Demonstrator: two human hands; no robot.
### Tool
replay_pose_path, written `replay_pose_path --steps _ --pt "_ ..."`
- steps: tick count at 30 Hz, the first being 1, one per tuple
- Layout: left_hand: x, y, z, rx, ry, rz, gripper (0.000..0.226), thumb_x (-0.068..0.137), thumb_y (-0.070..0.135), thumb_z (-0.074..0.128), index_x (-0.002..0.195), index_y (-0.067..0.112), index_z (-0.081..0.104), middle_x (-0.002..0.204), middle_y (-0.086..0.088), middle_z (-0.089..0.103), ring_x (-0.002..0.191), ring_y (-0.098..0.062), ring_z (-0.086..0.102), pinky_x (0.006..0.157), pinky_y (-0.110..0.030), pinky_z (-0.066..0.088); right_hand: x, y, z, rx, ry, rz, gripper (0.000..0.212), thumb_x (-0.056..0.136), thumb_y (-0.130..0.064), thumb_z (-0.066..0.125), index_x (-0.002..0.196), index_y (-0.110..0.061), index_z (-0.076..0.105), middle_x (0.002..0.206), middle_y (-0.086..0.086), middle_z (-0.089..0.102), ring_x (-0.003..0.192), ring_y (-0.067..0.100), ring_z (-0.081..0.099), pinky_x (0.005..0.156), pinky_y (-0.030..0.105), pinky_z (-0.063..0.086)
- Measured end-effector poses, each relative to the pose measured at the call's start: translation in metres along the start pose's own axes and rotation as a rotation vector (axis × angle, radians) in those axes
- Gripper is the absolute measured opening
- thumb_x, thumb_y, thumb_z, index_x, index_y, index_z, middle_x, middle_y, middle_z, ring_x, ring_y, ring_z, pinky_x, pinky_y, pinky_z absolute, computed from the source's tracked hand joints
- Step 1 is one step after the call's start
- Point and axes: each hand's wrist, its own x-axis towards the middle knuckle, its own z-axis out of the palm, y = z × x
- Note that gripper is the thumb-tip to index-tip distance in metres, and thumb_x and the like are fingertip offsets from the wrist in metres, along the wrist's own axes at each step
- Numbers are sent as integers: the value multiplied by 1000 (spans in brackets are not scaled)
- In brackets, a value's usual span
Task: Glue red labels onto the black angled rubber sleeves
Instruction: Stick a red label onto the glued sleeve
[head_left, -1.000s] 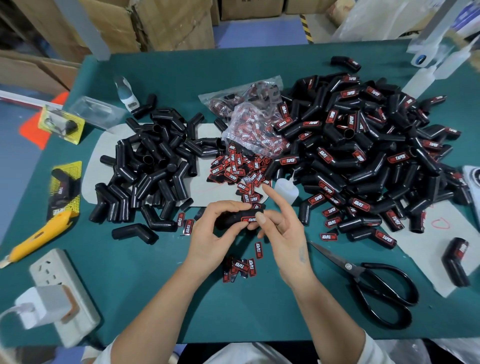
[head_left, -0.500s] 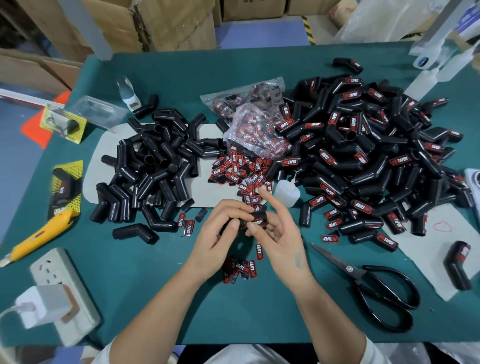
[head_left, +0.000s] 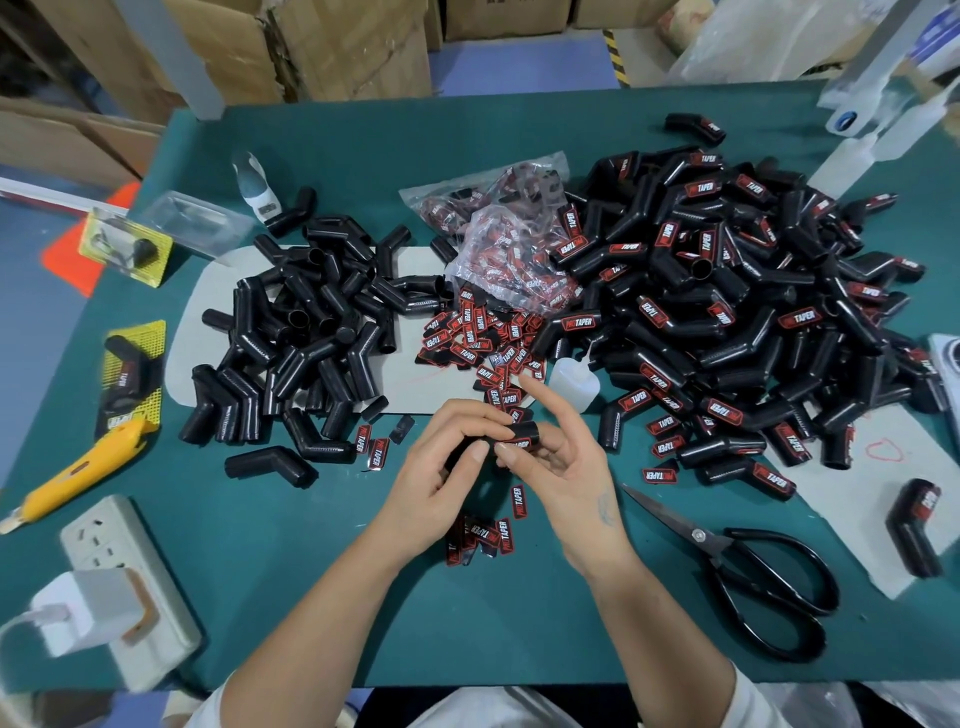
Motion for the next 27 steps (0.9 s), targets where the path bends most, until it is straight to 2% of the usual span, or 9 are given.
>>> replay_pose_path --steps 2,4,7,11,13,17,21,24,27 --pt "0 1 0 10 1 8 25 105 10 48 116 6 71 126 3 63 123 -24 61 108 -31 44 0 1 0 39 -15 -16 67 92 -23 79 150 -42 52 100 16 75 94 20 64 95 34 52" --pt "0 2 0 23 1 19 25 105 9 49 115 5 71 126 3 63 123 -24 61 107 -30 44 1 1 0 73 -25 -15 68 91 -21 80 150 -40 52 105 8 78 99 17 68 97 29 53" --pt "0 1 0 49 -1 28 23 104 0 51 115 2 71 125 3 63 123 -22 61 107 -29 44 2 1 0 80 -30 -5 70 91 -20 80 151 -40 52 108 7 78 102 18 70 100 30 52" --pt "0 0 1 77 -3 37 24 102 -4 51 114 1 71 124 3 63 122 -20 61 107 -27 44 1 -1 0 80 -22 -5 68 90 -19 79 149 -40 53 106 6 78 94 15 66 97 28 51" --pt "0 0 0 74 -3 36 23 102 -3 52 114 1 71 123 2 63 122 -21 62 107 -28 44 1 -2 1 75 -21 -5 68 90 -20 79 149 -41 53 106 6 78 96 15 67 96 28 52" --pt "0 -2 0 43 16 27 22 104 1 52 114 2 71 121 0 64 120 -24 63 105 -30 46 -1 -3 1 83 -23 5 68 92 -22 79 150 -43 52 108 10 78 99 20 70 105 42 52" --pt "1 -3 1 17 36 18 19 103 10 55 112 6 71 119 2 64 118 -24 63 104 -30 46 0 -5 1 71 -34 -7 68 93 -21 78 150 -45 51 105 5 78 93 22 67 96 39 54" --pt "0 -4 5 -1 66 10 14 100 12 61 109 12 72 118 8 66 116 -22 65 103 -31 48 0 -5 1 61 -36 -6 68 93 -21 77 150 -46 50 105 5 78 100 20 68 102 39 52" --pt "1 -6 4 -52 106 -37 12 99 12 63 104 17 74 114 6 67 110 -25 67 98 -38 53 -1 -5 2 59 -47 -17 65 96 -23 74 151 -46 49 104 8 79 99 20 72 103 38 54"
